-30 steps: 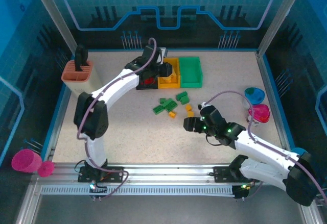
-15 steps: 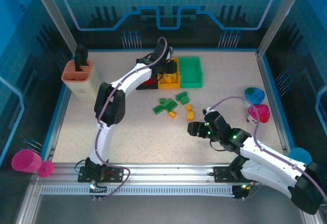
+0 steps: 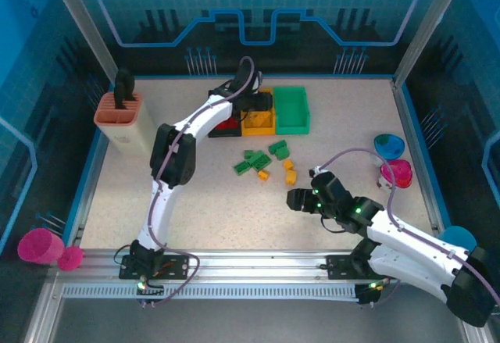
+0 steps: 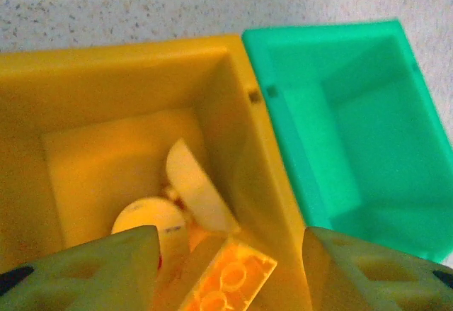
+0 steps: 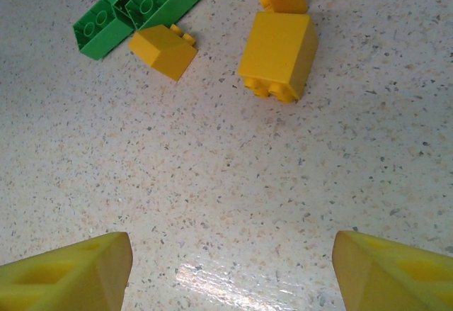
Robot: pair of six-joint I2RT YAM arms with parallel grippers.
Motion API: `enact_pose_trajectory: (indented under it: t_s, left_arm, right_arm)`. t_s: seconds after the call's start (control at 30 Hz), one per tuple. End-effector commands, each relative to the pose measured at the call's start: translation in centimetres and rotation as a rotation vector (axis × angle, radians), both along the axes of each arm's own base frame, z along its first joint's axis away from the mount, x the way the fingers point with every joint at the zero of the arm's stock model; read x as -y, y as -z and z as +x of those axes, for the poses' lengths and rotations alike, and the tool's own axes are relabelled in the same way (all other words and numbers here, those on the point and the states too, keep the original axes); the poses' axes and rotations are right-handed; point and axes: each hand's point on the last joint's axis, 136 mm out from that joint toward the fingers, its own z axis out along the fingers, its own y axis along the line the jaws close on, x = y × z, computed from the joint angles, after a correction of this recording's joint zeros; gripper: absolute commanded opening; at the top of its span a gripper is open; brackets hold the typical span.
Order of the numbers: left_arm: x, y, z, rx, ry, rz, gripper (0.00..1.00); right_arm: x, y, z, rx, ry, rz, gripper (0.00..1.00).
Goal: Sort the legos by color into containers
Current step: Place the lego in the container, then pick up the lego from the center of the table.
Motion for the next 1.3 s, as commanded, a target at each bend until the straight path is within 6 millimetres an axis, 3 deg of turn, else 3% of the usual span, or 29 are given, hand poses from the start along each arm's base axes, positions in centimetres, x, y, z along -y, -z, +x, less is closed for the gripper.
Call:
enact_pose_trajectory:
  t_s: [0.0, 0.17, 0.4, 0.6, 0.8, 1.0, 1.17, 1.27]
  left_arm:
    - [0.3, -7.5, -1.9, 0.103, 0.011, -0.096, 0.62]
    - [-0.5, -13.2, -6.5, 0.205, 0.020, -0.143, 0.65]
    - [-3.9, -16.2, -15.0, 0.276, -0.012, -0.226, 0.65]
    - [-6.6, -15.5, -21.6, 0.285, 0.003, -0.209, 0.65]
    - [-9.7, -14.1, -26.2, 0.271, -0.017, -0.178, 0.65]
    - [-11.4, -12.0, -29.6, 0.231, -0.035, -0.192, 0.65]
    - [-12.6, -10.5, -31.2, 0.205, -0.056, -0.185, 0.65]
    - [-12.8, -9.8, -31.7, 0.197, -0.064, -0.200, 0.65]
  right_arm:
    - [0.2, -0.4, 0.3, 0.006, 0.018, -0.039, 0.76]
    - [0.5, -1.3, 1.6, 0.014, 0.027, -0.140, 0.76]
    - [0.2, -2.3, 5.2, -0.021, 0.042, -0.217, 0.77]
    - [-0.1, -1.4, 8.1, -0.118, 0.054, -0.285, 0.74]
    - [-0.4, 1.6, 9.4, -0.213, 0.067, -0.362, 0.62]
    - [-0.4, 4.7, 9.5, -0.294, 0.082, -0.410, 0.55]
    - [-0.2, 6.7, 9.3, -0.331, 0.093, -0.450, 0.54]
    - [-0.4, 7.4, 9.4, -0.344, 0.087, -0.459, 0.48]
